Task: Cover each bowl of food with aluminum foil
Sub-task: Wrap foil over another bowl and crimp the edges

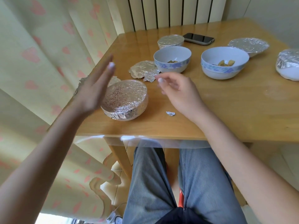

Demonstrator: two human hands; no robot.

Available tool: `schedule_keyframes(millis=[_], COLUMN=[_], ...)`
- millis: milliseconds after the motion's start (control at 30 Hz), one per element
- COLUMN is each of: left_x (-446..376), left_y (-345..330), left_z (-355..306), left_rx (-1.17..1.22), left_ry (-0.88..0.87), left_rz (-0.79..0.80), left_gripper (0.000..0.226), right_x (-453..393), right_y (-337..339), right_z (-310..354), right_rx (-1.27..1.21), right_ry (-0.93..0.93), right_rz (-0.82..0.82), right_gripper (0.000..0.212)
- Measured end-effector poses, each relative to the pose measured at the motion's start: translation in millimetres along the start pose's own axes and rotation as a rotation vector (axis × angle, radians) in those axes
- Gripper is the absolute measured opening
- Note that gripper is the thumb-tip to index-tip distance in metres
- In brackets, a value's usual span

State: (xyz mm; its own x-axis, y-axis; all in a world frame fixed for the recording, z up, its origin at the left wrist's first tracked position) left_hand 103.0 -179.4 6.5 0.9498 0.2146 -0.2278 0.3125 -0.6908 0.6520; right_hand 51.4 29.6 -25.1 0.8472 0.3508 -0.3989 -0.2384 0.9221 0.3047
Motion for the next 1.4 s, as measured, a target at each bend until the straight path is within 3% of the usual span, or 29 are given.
schedule_keyframes(millis=[67,133,267,400,633,800,967,1233,1400], left_x=[16.8,33.4,42.6,43.5,44.1,51.2,49.0,44.8,54.3], left_y=[9.9,-2.3,-26.4,-31.1,-29.2,-34.3,-45.7,-41.0,-39.0], left_z=[29.9,47.1,55.6,55.8,54.4,70.4,75.4,71.5,82.1], left_rx=[0.351,0.528,0.805,0.962,0.949,1.016,1.096,1.076,1.139], left_ry=[0.120,0.251,0.355,0.339,0.329,0.475,0.576,0.620,0.606], left_rz=[-0.290,-0.426,-0.500,-0.559,-0.535,-0.534,-0.551,-0.462,-0.518], left_gripper=[0.068,0.059,0.058,0.061,0.062,0.079,0.077,0.065,0.080], right_x=[-11.9,-20.7,-19.2,-20.0,-21.8,-23.9,-23.7,-11.3,-3.5], right_y=[-22.6,-46.6,-83.5,-87.8,-93.1,-92.3,-98.3,-94.5,-84.8], right_z=[-0.1,-0.8,-12.3,-21.9,-30.9,-32.4,-23.9,-35.9,-40.7], right_rx=[-0.085,-0.142,-0.266,-0.338,-0.435,-0.544,-0.569,-0.593,-0.790], right_ry=[-0.085,-0.173,-0.345,-0.415,-0.472,-0.452,-0.417,-0.473,-0.528], right_rz=[0.006,0.026,0.087,0.057,0.077,0.062,0.052,-0.091,-0.052], right_gripper=[0.028,0.030,0.053,0.056,0.074,0.067,0.072,0.088,0.081])
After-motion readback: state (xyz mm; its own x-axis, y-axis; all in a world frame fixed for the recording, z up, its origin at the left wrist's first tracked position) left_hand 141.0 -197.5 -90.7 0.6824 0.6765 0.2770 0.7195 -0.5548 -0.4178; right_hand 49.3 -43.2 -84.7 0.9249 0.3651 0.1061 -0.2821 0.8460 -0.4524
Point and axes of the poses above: each hand's wrist, its own x-axis away from the middle knuckle, its own y-axis out of the back of the hand, z = x × y, the point moved 10 cm from there along -x, towards the middle knuckle, and after that the axes turned 4 degrees about y, right-handed, at the moved point
